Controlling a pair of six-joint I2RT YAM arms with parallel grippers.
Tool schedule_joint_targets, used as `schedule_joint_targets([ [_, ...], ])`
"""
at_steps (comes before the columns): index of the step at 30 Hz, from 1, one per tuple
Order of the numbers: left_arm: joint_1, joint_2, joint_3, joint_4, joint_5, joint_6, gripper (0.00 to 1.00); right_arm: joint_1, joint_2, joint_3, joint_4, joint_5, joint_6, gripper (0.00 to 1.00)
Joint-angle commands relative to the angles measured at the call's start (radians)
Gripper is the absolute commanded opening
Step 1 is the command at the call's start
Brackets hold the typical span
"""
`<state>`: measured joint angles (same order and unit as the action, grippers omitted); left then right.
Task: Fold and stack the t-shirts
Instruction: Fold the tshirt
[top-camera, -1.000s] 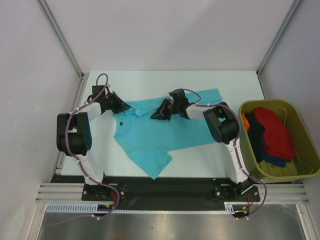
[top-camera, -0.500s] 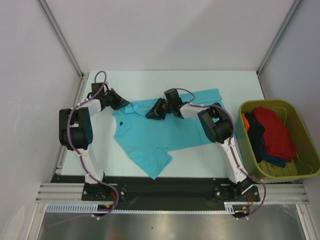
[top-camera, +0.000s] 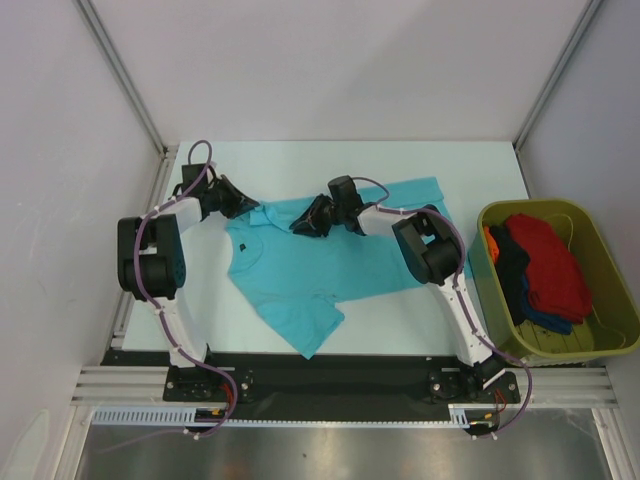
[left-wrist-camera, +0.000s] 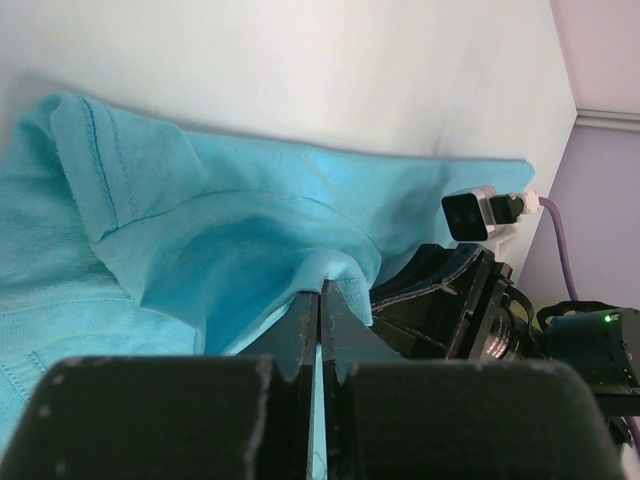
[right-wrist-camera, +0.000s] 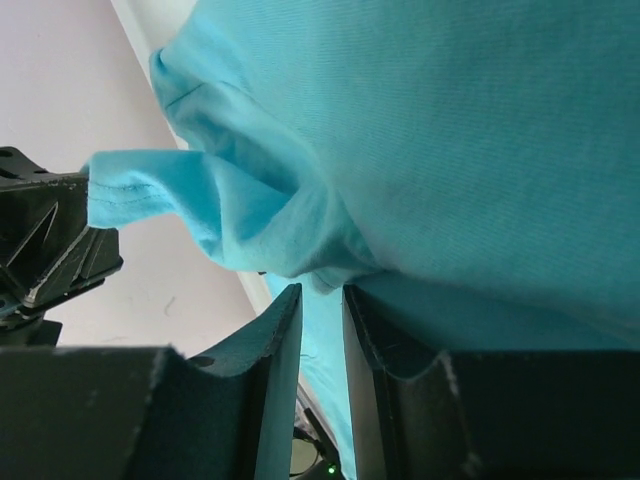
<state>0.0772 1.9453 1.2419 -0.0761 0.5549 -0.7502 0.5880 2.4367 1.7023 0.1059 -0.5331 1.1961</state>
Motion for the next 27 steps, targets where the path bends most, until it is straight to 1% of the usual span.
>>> schedule_joint_targets([
  [1,0.006,0.004,0.014,0.015,0.028,0.018,0.01,0.009,0.015,0.031,0.009,0.033,0.048,0.29],
  [7,0.006,0.001,0.010,0.021,0.031,0.015,0.00,0.039,0.010,0.022,-0.021,0.128,0.118,0.29],
  [10,0.006,-0.003,0.004,0.027,0.034,0.014,0.01,0.056,0.021,0.062,-0.093,0.174,0.125,0.29],
  [15,0.006,-0.011,-0.004,0.025,0.036,0.017,0.00,0.061,0.004,0.053,-0.160,0.234,0.134,0.22],
  [17,0.004,-0.013,-0.004,0.019,0.036,0.023,0.00,0.061,-0.001,0.059,-0.178,0.242,0.117,0.16],
  [18,0.006,-0.017,-0.009,0.016,0.033,0.025,0.00,0.059,-0.002,0.062,-0.183,0.243,0.094,0.09],
  [19,0.006,-0.020,-0.009,0.012,0.033,0.028,0.00,0.058,-0.004,0.071,-0.192,0.237,0.082,0.06],
  [20,0.006,-0.022,-0.009,0.009,0.028,0.034,0.01,0.055,-0.005,0.072,-0.195,0.232,0.071,0.01],
  [24,0.004,-0.046,-0.024,-0.017,0.013,0.041,0.00,0.041,-0.019,0.094,-0.221,0.202,-0.027,0.00],
  [27,0.004,-0.063,-0.035,-0.054,-0.003,0.049,0.00,0.029,-0.045,0.111,-0.252,0.147,-0.102,0.00],
])
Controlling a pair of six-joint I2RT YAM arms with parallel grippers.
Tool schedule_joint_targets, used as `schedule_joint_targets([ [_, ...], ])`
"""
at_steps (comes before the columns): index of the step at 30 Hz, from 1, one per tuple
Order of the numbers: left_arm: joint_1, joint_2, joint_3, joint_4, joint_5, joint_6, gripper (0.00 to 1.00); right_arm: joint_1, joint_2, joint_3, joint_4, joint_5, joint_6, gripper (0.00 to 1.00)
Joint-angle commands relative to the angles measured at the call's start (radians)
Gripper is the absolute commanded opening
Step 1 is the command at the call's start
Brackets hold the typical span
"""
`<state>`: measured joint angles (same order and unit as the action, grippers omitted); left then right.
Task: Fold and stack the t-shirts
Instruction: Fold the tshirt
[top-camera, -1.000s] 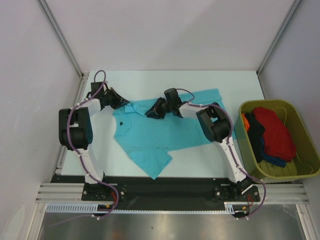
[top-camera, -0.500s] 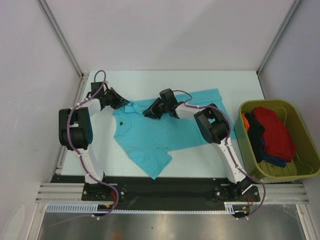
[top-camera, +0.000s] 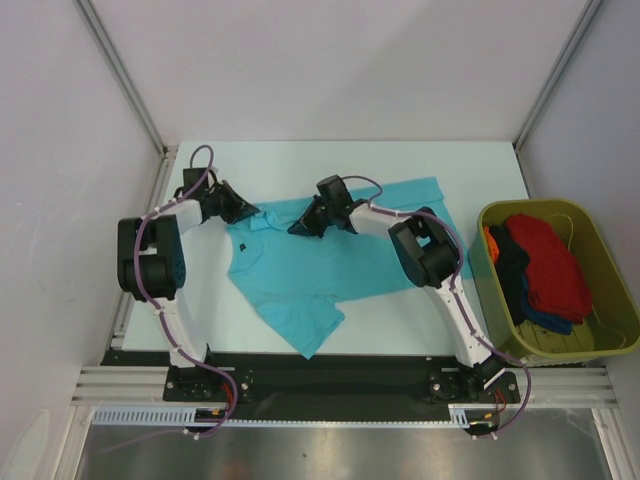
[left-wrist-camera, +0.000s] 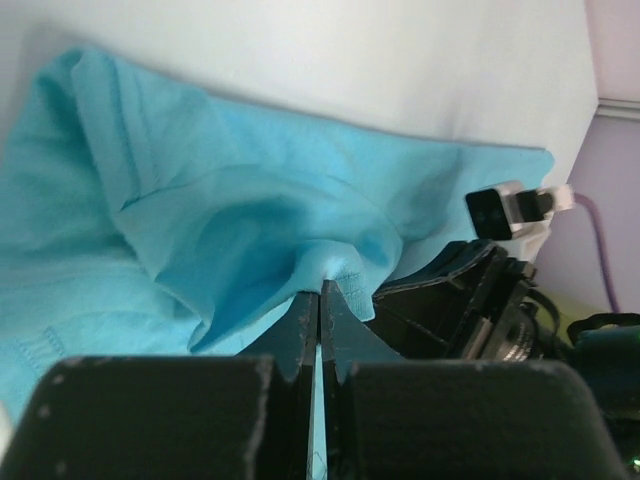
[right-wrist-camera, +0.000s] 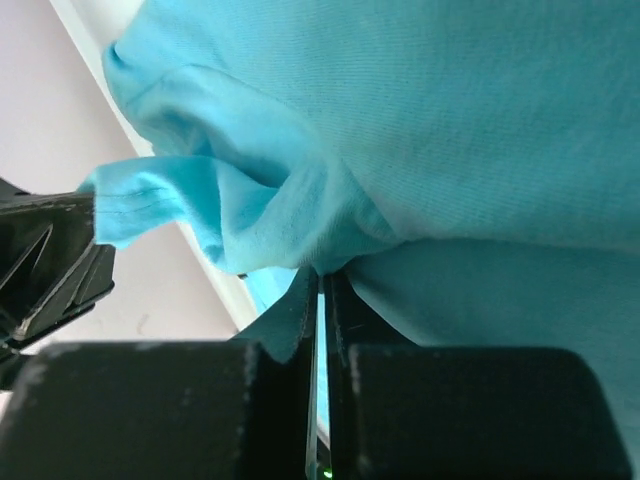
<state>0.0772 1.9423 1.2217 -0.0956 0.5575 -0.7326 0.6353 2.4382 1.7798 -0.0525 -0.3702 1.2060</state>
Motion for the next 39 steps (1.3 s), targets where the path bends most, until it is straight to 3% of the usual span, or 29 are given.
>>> schedule_joint_targets([
  [1,0.004,-0.065,-0.017,-0.045,-0.007,0.035,0.00,-0.022,-0.057,0.033,-0.107,-0.041,-0.158,0.00],
  [12,0.001,-0.184,-0.155,-0.113,-0.033,0.101,0.00,-0.054,-0.085,0.007,-0.254,-0.282,-0.390,0.00],
  [24,-0.001,-0.264,-0.320,-0.122,-0.022,0.136,0.00,-0.095,-0.140,-0.033,-0.326,-0.371,-0.543,0.00],
  [34,0.001,-0.302,-0.367,-0.144,-0.073,0.131,0.01,-0.123,-0.053,0.036,-0.414,-0.418,-0.644,0.03],
  [36,0.001,-0.318,-0.379,-0.145,-0.079,0.131,0.06,-0.125,-0.056,0.046,-0.441,-0.415,-0.675,0.06],
  [39,0.003,-0.373,-0.386,-0.179,-0.109,0.143,0.27,-0.134,-0.082,0.046,-0.507,-0.391,-0.730,0.13],
])
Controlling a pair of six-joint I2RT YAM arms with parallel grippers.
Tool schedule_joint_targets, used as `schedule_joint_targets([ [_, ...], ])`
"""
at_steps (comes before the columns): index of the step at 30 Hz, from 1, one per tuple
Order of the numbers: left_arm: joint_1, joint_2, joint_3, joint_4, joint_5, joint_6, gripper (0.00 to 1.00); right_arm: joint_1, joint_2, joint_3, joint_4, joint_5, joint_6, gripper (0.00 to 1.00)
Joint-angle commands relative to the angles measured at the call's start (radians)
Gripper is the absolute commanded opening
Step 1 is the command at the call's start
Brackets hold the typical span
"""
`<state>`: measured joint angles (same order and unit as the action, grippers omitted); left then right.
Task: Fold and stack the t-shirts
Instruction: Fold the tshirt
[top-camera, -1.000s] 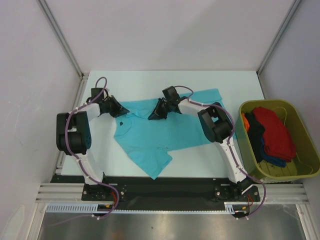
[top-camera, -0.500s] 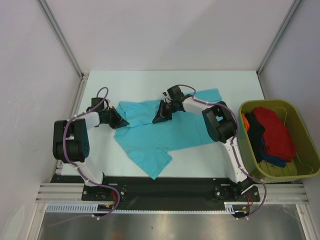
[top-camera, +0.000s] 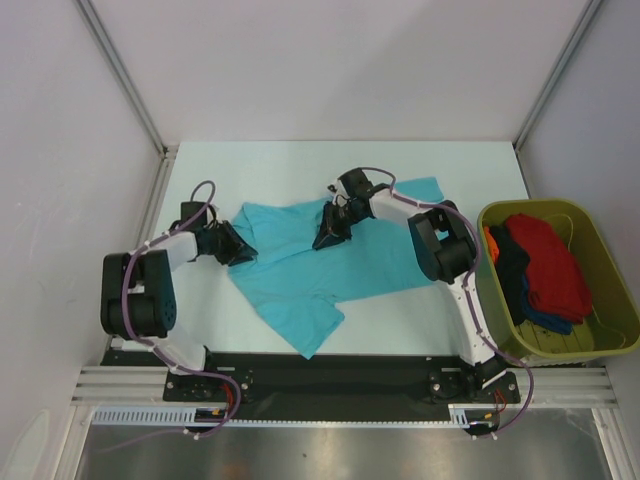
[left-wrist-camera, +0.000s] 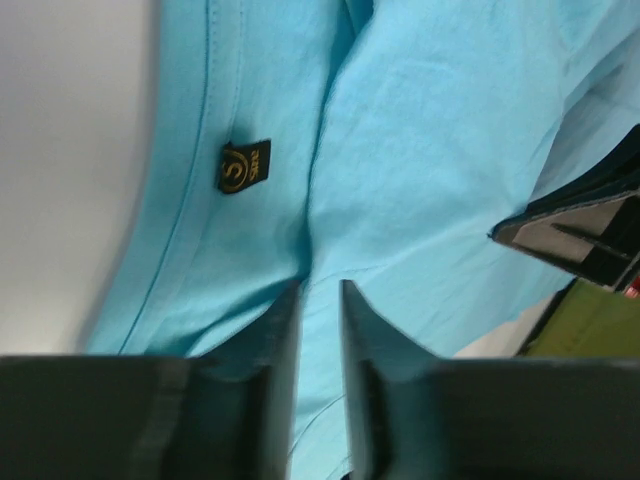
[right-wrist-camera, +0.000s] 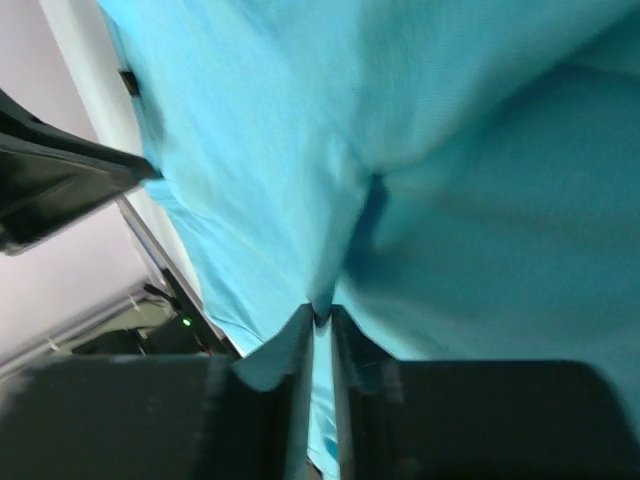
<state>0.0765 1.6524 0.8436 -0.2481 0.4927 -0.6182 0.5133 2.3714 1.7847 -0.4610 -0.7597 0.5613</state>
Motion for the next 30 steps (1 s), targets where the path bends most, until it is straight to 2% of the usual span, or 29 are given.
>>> schedule_joint_targets([
  [1,0.003,-0.103,-0.005,-0.048,-0.068,0.037,0.34,-0.018,-0.023,0.045,-0.122,0.008,-0.099,0.20],
  [2,0.003,-0.147,0.002,-0.052,-0.084,0.041,0.48,-0.025,-0.044,0.050,-0.174,0.037,-0.118,0.22],
  [5,0.006,-0.171,0.069,-0.068,-0.161,0.081,0.67,-0.061,-0.107,0.050,-0.234,0.089,-0.184,0.30],
  [8,0.011,-0.102,0.190,-0.065,-0.204,0.162,0.73,-0.111,-0.158,0.044,-0.297,0.137,-0.231,0.37],
  [9,0.011,-0.035,0.225,-0.062,-0.204,0.231,0.74,-0.140,-0.193,0.035,-0.310,0.137,-0.238,0.38],
  [15,0.006,0.216,0.540,-0.141,-0.258,0.481,0.77,-0.232,-0.310,-0.044,-0.308,0.134,-0.253,0.41],
  [20,0.006,0.343,0.679,-0.128,-0.234,0.543,0.75,-0.277,-0.370,-0.123,-0.282,0.117,-0.256,0.41],
  [24,0.000,0.412,0.742,-0.152,-0.209,0.575,0.71,-0.294,-0.409,-0.174,-0.265,0.119,-0.259,0.41],
  [30,-0.023,0.445,0.735,-0.155,-0.169,0.572,0.68,-0.314,-0.414,-0.186,-0.229,0.108,-0.238,0.41],
])
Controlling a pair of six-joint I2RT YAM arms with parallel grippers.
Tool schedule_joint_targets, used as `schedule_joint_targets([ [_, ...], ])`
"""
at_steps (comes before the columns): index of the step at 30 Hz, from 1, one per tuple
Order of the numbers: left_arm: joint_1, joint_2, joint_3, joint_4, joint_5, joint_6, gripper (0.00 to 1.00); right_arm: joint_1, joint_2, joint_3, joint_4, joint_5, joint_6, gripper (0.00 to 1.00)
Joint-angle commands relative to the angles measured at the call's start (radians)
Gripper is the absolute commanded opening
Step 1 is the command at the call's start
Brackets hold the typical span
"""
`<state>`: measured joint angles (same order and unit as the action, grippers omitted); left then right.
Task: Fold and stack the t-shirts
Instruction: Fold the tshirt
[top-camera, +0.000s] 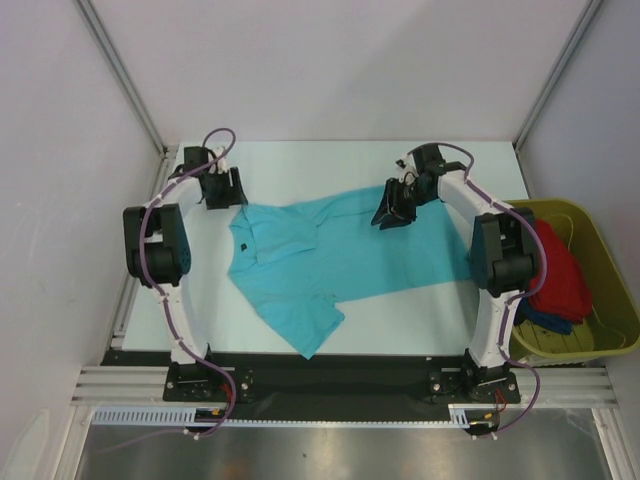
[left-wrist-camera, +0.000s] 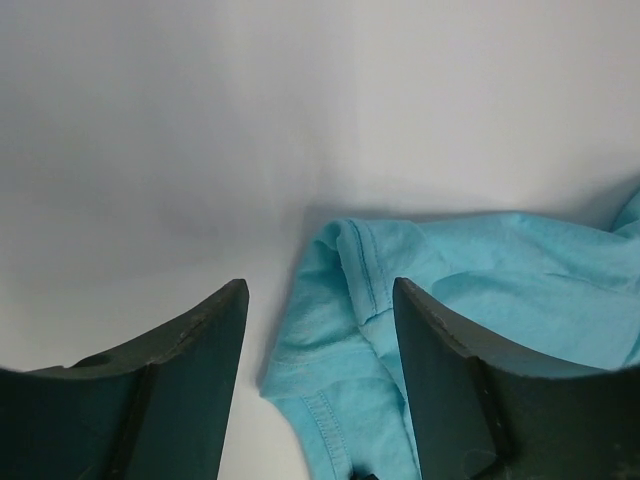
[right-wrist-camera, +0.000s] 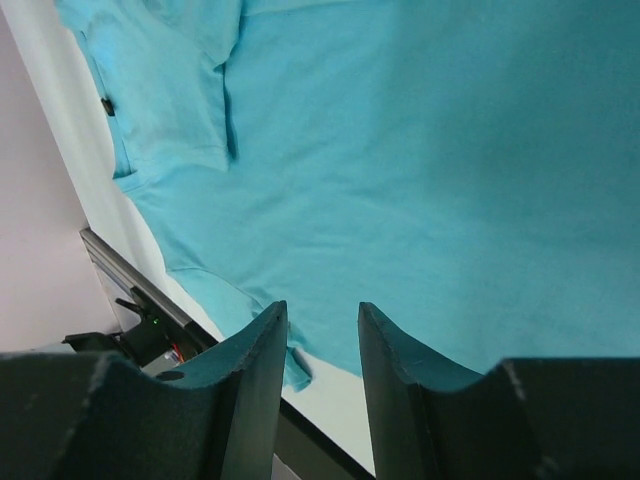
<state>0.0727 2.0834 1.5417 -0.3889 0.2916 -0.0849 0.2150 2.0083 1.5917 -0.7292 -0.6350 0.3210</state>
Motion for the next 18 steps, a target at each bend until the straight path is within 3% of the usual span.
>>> schedule_joint_targets([
  [1,-0.022,0.023,0.041,-0.022,0.034,0.036,0.65,-0.016,-0.048,0.008,0.042,-0.018,0.006,0.41],
  [6,-0.034,0.052,0.046,-0.054,0.032,0.010,0.48,-0.022,-0.040,0.011,0.062,0.009,0.015,0.41],
  [9,-0.014,0.046,0.021,-0.041,-0.015,-0.029,0.29,-0.025,-0.034,0.011,0.065,0.020,0.016,0.41],
  [10,-0.005,0.046,0.021,-0.044,-0.035,-0.039,0.10,-0.026,-0.033,0.011,0.060,0.023,0.013,0.41],
  [11,0.015,0.047,0.023,-0.047,-0.054,-0.062,0.02,-0.028,-0.031,0.010,0.053,0.040,0.012,0.41],
  [18,0.075,0.023,0.032,-0.061,-0.164,-0.101,0.00,-0.035,-0.022,0.011,0.017,0.130,0.007,0.41],
])
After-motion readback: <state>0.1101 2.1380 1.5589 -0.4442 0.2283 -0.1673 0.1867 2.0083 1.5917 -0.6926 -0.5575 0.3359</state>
